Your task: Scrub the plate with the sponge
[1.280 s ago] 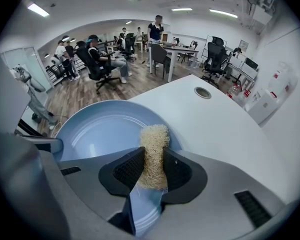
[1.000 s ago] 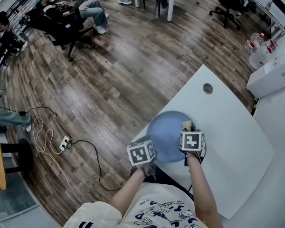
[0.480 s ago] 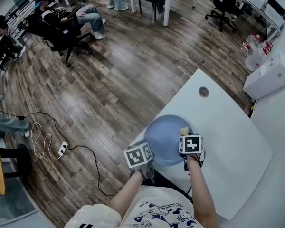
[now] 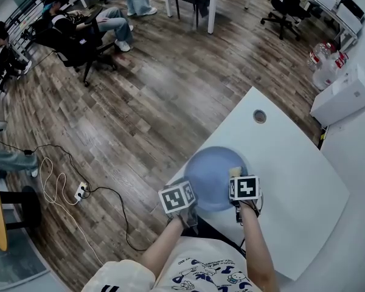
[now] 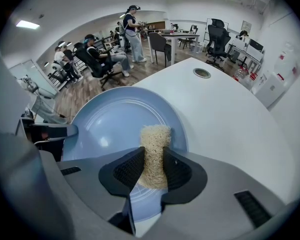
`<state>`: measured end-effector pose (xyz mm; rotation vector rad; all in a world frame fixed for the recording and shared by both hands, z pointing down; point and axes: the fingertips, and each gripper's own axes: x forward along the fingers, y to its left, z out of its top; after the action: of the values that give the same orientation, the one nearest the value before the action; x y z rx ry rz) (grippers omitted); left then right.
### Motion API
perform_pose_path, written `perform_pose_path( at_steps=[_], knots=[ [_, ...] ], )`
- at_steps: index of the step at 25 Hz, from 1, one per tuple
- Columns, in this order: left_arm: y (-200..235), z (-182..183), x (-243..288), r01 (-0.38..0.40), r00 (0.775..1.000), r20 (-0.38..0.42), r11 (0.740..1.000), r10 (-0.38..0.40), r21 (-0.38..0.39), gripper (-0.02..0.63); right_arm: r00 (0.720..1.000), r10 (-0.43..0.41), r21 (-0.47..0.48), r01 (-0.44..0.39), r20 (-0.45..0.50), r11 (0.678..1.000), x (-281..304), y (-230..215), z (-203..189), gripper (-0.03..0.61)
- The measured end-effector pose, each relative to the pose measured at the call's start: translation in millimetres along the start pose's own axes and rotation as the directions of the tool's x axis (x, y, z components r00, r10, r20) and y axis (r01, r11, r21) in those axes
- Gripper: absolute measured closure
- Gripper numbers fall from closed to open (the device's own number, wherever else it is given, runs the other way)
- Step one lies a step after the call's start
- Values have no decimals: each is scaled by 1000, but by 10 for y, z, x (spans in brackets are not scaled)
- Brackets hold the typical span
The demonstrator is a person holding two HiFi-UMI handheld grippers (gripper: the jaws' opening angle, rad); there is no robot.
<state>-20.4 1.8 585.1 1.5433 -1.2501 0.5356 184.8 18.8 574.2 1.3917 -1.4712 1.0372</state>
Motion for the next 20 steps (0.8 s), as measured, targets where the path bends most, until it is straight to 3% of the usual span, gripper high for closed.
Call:
perform_pose_path(
  at_steps=[20],
  knots=[
    [-6, 11, 7, -6, 1000, 5, 1000, 6, -29, 588, 996, 73, -12, -74, -57, 997, -65, 201, -266, 463]
  ],
)
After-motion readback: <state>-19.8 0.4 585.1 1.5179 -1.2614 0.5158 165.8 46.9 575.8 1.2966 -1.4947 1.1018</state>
